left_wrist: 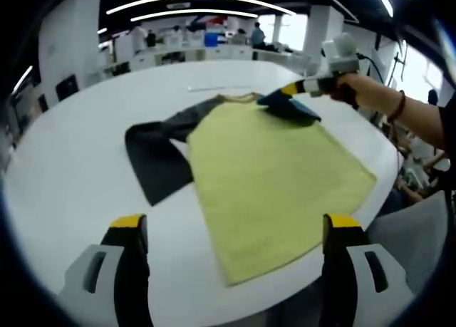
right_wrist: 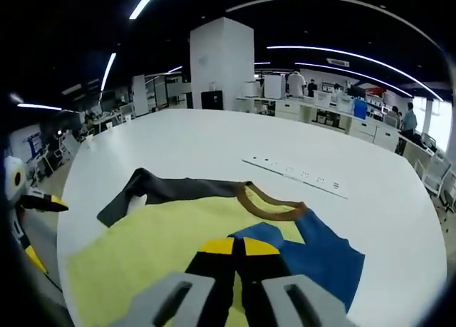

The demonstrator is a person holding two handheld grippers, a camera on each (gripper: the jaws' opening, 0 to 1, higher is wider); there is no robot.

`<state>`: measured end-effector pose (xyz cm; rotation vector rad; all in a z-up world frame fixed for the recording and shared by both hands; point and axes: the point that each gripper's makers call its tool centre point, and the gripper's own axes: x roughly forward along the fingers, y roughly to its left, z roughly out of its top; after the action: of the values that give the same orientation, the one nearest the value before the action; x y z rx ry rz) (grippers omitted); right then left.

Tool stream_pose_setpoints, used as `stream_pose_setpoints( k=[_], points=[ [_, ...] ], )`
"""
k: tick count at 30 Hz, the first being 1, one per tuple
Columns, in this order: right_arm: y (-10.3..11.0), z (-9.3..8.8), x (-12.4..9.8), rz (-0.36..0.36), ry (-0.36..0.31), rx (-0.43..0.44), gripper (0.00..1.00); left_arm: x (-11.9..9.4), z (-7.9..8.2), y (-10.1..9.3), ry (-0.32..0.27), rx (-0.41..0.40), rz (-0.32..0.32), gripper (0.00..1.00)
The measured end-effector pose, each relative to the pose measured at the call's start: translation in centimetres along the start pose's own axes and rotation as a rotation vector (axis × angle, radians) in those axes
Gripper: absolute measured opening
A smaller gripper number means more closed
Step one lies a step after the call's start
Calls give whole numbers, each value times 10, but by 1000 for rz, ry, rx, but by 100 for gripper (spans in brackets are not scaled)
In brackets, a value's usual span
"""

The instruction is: Fold the garment on the visible template until the final outline fits inside the template.

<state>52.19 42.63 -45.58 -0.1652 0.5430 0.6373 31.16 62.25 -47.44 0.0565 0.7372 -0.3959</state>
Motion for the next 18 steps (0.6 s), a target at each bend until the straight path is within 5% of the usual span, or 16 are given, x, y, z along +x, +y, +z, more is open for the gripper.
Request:
stream_pose_setpoints(
  k=[18],
  points=[
    [35,-1,8,89,7,-102,0,1,-1,0,2,-6,0,98]
  ],
)
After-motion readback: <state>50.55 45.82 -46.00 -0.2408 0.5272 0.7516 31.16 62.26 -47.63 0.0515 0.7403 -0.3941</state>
